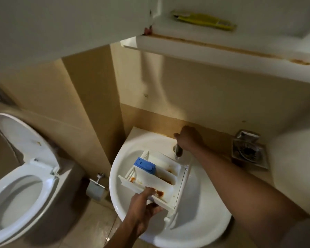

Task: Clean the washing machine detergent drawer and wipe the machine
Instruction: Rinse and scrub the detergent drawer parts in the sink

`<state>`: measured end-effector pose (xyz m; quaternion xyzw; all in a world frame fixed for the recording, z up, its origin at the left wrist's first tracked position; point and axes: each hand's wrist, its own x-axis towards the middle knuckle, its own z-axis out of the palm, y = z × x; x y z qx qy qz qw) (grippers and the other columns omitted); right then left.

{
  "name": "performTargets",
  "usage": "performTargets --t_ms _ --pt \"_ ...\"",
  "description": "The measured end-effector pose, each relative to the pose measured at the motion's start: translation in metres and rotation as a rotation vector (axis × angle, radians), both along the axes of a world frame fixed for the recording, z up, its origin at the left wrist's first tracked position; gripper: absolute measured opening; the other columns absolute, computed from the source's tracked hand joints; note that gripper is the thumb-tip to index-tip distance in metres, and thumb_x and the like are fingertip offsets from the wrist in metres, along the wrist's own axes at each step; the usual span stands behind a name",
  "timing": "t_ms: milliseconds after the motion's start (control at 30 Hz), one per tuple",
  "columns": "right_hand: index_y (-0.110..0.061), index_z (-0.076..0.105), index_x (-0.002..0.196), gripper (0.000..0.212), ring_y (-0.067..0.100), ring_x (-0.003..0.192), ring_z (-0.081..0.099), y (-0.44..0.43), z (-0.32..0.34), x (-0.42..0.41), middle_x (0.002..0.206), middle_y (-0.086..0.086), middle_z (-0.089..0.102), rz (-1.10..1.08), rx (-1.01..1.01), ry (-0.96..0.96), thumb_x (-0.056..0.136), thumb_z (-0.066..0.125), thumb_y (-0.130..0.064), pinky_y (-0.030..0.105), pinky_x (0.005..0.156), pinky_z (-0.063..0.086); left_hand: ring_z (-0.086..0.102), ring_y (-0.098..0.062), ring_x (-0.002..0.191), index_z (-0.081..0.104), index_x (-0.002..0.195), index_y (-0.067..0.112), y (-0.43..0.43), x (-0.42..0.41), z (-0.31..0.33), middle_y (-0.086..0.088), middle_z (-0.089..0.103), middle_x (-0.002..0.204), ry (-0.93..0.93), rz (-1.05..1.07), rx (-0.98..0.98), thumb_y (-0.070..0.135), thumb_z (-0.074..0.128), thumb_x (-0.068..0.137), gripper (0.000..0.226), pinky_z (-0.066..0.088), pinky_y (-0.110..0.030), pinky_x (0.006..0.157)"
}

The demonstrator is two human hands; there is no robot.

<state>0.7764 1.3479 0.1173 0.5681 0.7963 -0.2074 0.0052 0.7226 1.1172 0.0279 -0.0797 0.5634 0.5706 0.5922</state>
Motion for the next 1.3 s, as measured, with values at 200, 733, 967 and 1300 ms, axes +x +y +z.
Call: performTargets --t_ms 200,733,967,1300 --pt "-0.001 0.066 0.1 0.013 0.029 0.098 0.067 0.019 -0.005 0.002 0.107 0.015 0.069 0.09 0.05 -0.115 0.088 0.065 -0.008 0.027 0.067 0.045 0.074 -0.04 0.091 0.061 0.118 -0.005 0.008 0.012 -0.003 -0.027 0.074 0.097 0.055 0.074 -0.001 0.001 0.061 0.09 0.029 0.062 -0.053 0.074" --pt "-0.002 0.06 0.115 0.027 0.032 0.11 0.061 0.024 -0.014 0.009 0.119 0.017 0.061 0.295 0.152 -0.248 0.089 0.065 -0.008 0.035 0.087 0.051 0.073 -0.043 0.096 0.055 0.123 0.0 0.02 0.027 0.003 -0.027 0.075 0.102 0.021 0.027 0.021 0.005 0.06 0.093 0.031 0.06 -0.06 0.081" --pt "-0.002 0.059 0.115 0.027 0.032 0.111 0.061 0.027 -0.016 0.008 0.12 0.017 0.061 0.307 0.149 -0.237 0.091 0.064 -0.01 0.036 0.088 0.051 0.07 -0.049 0.1 0.07 0.101 -0.01 0.008 0.022 -0.001 -0.031 0.072 0.103 -0.02 -0.021 -0.028 0.001 0.061 0.085 0.021 0.061 -0.058 0.079" --pt "-0.001 0.063 0.115 0.025 0.034 0.111 0.06 0.035 -0.023 0.012 0.119 0.019 0.062 0.266 0.126 -0.133 0.09 0.063 -0.009 0.034 0.089 0.05 0.074 -0.041 0.09 0.06 0.118 -0.006 0.012 0.014 -0.016 -0.027 0.074 0.101 0.073 -0.04 -0.003 0.001 0.061 0.086 0.033 0.06 -0.057 0.082"
